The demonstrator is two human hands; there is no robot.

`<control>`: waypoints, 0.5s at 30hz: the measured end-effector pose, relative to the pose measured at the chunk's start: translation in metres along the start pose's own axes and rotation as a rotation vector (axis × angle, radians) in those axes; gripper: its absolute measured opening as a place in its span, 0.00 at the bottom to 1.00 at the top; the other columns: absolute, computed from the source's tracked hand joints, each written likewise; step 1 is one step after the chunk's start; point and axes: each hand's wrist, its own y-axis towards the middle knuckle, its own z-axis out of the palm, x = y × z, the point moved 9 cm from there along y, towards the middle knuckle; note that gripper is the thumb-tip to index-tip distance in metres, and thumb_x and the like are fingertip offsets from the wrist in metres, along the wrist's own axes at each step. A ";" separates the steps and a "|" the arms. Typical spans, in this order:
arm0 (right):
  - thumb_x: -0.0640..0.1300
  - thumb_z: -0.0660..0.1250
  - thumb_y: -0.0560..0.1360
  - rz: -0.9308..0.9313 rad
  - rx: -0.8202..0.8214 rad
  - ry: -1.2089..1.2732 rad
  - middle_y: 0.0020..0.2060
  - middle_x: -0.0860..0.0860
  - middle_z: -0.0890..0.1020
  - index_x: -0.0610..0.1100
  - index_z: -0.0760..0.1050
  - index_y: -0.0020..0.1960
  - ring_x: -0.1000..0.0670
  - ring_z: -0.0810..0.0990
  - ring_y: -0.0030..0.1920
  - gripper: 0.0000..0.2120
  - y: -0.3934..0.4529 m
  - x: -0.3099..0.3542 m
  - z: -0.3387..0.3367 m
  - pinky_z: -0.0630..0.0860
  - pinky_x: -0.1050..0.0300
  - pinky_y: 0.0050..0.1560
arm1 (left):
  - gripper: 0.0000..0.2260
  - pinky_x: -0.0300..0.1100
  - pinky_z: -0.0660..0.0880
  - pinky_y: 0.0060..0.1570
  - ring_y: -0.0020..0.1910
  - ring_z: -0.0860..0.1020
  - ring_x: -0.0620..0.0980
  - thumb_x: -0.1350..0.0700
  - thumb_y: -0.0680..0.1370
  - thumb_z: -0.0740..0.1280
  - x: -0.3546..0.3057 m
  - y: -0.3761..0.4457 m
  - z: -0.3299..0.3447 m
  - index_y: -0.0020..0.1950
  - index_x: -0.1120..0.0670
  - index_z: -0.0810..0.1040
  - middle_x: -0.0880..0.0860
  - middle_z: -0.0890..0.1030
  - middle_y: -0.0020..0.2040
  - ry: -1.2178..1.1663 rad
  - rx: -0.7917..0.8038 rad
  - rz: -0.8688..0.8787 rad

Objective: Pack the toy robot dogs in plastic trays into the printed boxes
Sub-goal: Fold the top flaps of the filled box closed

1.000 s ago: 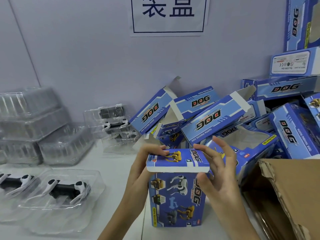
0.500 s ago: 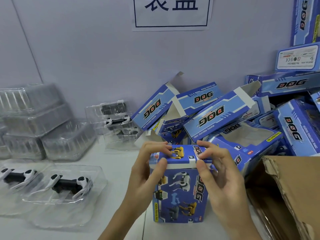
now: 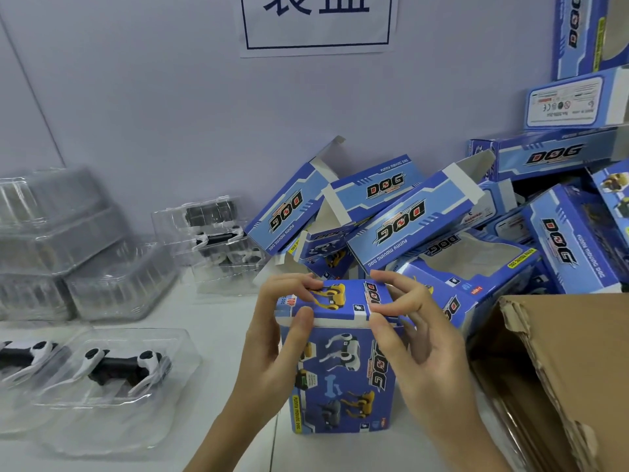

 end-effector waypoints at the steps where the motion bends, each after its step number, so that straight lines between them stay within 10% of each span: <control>1: 0.49 0.70 0.78 -0.029 -0.006 -0.023 0.66 0.51 0.78 0.55 0.78 0.48 0.46 0.75 0.72 0.02 0.000 0.001 0.000 0.83 0.46 0.57 | 0.05 0.61 0.84 0.44 0.76 0.71 0.59 0.46 0.85 0.62 0.001 -0.001 0.001 0.57 0.45 0.75 0.55 0.77 0.68 0.011 0.002 0.013; 4: 0.49 0.70 0.81 -0.049 -0.020 -0.054 0.66 0.50 0.78 0.53 0.78 0.50 0.47 0.75 0.71 0.01 -0.001 -0.001 0.001 0.80 0.64 0.53 | 0.04 0.61 0.84 0.43 0.80 0.65 0.58 0.46 0.85 0.63 0.003 0.001 0.000 0.56 0.45 0.75 0.56 0.75 0.73 -0.012 -0.001 0.019; 10: 0.60 0.63 0.83 -0.061 -0.025 -0.205 0.69 0.54 0.75 0.56 0.74 0.66 0.48 0.72 0.73 0.15 -0.002 -0.007 0.005 0.74 0.69 0.61 | 0.07 0.56 0.85 0.48 0.80 0.66 0.60 0.48 0.82 0.71 0.007 0.005 -0.011 0.54 0.51 0.80 0.60 0.79 0.70 -0.197 -0.029 0.003; 15: 0.57 0.70 0.80 -0.148 0.064 -0.345 0.74 0.55 0.66 0.63 0.71 0.72 0.55 0.67 0.76 0.22 -0.006 -0.003 0.020 0.75 0.73 0.58 | 0.07 0.73 0.78 0.56 0.78 0.69 0.60 0.47 0.80 0.73 0.003 0.008 -0.013 0.52 0.49 0.82 0.59 0.81 0.68 -0.105 0.025 0.006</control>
